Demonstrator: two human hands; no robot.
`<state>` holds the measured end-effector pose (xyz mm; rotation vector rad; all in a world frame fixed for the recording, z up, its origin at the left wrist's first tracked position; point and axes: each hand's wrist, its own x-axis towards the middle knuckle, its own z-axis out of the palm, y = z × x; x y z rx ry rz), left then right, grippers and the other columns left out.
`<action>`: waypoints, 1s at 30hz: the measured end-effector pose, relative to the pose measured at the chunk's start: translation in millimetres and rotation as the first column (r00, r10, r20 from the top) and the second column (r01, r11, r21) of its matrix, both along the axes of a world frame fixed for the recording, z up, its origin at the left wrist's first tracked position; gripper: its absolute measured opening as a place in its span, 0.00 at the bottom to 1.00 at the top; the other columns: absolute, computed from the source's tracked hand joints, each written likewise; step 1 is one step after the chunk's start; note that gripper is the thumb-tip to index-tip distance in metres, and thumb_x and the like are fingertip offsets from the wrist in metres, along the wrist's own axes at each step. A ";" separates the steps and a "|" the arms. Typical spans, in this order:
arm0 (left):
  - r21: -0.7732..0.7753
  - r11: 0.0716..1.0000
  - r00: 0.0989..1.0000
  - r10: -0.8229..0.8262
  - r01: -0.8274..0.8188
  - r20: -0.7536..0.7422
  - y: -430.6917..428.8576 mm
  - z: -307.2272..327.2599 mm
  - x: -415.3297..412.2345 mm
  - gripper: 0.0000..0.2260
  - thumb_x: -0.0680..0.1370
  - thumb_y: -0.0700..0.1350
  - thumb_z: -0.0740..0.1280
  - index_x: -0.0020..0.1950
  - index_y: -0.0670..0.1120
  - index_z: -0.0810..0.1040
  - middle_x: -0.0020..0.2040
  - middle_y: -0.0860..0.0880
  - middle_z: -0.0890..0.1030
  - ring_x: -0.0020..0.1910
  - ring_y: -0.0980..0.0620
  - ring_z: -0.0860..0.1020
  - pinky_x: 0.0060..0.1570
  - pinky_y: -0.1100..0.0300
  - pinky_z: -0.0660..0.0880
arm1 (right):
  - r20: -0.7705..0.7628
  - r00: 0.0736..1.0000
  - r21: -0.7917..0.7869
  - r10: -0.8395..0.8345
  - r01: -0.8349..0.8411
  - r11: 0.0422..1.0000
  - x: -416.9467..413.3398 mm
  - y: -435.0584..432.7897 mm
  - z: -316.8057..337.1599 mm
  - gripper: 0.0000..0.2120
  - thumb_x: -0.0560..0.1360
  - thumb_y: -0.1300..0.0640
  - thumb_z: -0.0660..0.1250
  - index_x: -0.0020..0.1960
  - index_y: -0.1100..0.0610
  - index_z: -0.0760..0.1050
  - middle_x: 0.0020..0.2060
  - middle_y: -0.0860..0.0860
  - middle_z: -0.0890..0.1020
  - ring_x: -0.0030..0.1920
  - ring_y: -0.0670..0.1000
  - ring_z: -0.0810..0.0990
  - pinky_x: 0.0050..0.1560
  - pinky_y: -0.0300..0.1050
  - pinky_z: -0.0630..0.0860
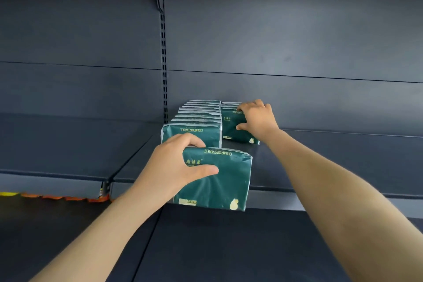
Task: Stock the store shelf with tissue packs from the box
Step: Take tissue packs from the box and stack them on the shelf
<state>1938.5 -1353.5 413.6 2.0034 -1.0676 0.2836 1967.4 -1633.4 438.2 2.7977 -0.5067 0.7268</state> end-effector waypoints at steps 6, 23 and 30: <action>0.004 0.999 0.999 -0.053 0.053 0.002 1.1 -7.0 9.7 0.15 0.64 0.57 0.74 0.46 0.61 0.72 0.49 0.65 0.75 0.53 0.76 0.66 0.46 0.83 0.60 | 0.012 1.000 0.020 0.025 -0.025 0.999 19.2 -14.4 -16.9 0.27 0.77 0.52 0.65 0.73 0.54 0.62 0.72 0.51 0.66 0.72 0.54 0.62 0.69 0.47 0.58; -0.072 0.997 0.993 -0.047 0.040 -0.107 -7.7 2.0 -13.8 0.16 0.66 0.53 0.75 0.51 0.56 0.76 0.52 0.61 0.77 0.52 0.68 0.73 0.46 0.75 0.66 | 0.474 0.879 0.710 0.054 -0.418 0.567 -93.6 40.5 3.2 0.13 0.79 0.47 0.60 0.56 0.52 0.77 0.55 0.48 0.81 0.58 0.48 0.78 0.58 0.40 0.71; -0.158 0.986 0.986 -0.073 0.048 -0.152 -14.3 10.1 -35.8 0.17 0.67 0.50 0.76 0.53 0.56 0.75 0.52 0.63 0.76 0.54 0.68 0.73 0.52 0.70 0.67 | 0.633 0.771 0.758 0.078 -0.637 0.142 -183.9 117.3 -31.5 0.13 0.78 0.55 0.64 0.62 0.54 0.74 0.53 0.48 0.83 0.55 0.46 0.81 0.59 0.46 0.77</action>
